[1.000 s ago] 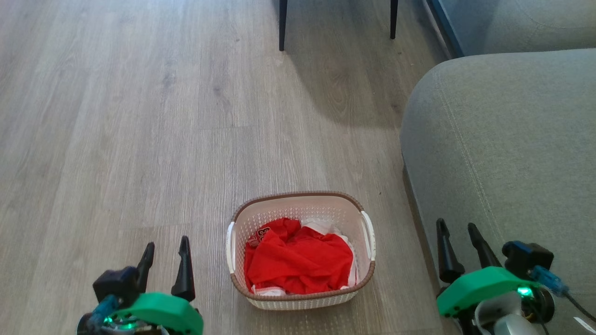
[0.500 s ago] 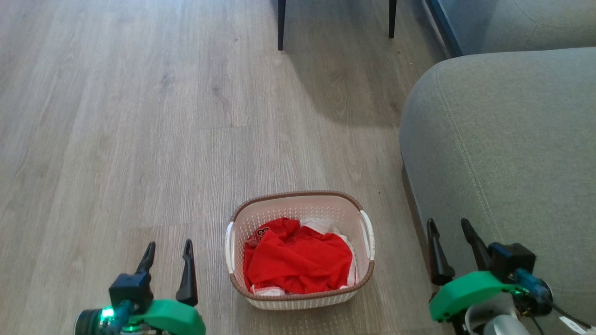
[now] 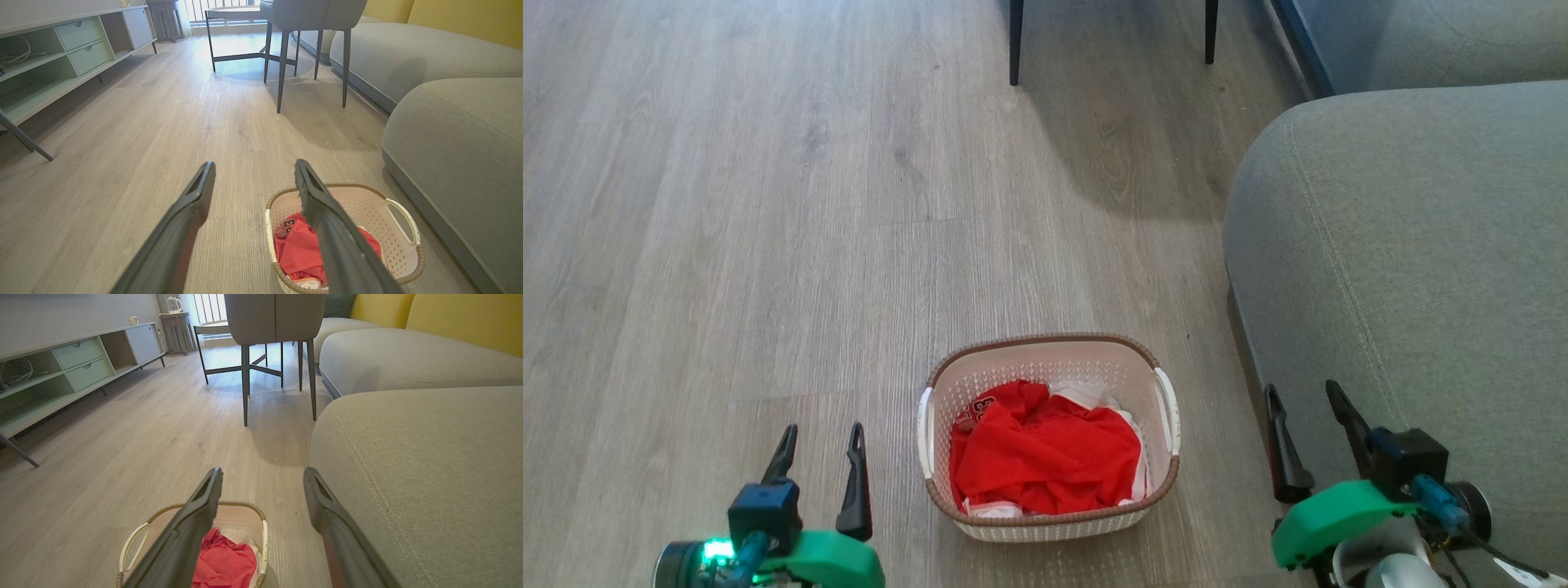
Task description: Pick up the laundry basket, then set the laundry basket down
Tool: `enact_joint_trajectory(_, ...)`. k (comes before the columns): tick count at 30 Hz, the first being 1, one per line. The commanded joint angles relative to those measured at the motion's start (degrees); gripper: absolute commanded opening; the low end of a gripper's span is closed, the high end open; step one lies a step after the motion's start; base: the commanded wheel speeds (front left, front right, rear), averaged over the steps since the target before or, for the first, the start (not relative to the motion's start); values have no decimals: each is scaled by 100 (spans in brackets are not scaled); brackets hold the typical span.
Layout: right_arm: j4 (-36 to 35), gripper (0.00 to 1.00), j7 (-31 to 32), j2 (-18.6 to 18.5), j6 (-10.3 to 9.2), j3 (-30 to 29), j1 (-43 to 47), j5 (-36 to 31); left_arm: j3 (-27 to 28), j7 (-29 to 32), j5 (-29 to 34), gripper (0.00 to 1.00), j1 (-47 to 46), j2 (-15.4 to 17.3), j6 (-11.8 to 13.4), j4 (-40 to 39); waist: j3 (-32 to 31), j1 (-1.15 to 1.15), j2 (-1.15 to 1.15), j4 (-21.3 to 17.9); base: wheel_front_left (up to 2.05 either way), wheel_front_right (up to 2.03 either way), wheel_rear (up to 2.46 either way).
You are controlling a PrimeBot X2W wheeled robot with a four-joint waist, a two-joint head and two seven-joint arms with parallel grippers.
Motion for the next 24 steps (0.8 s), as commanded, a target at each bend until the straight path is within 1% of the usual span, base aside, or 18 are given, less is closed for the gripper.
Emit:
enact_joint_trajectory(1,-186,100,-70,-65,-9,145,-146,-41,154,-62,30,100,-139,28,28,-136,1,0,0,0,0,0,0)
enact_joint_trajectory(24,-136,100,-70,-65,-9,88,-170,-79,129,-62,11,100,-206,20,16,-97,105,0,0,28,0,0,0)
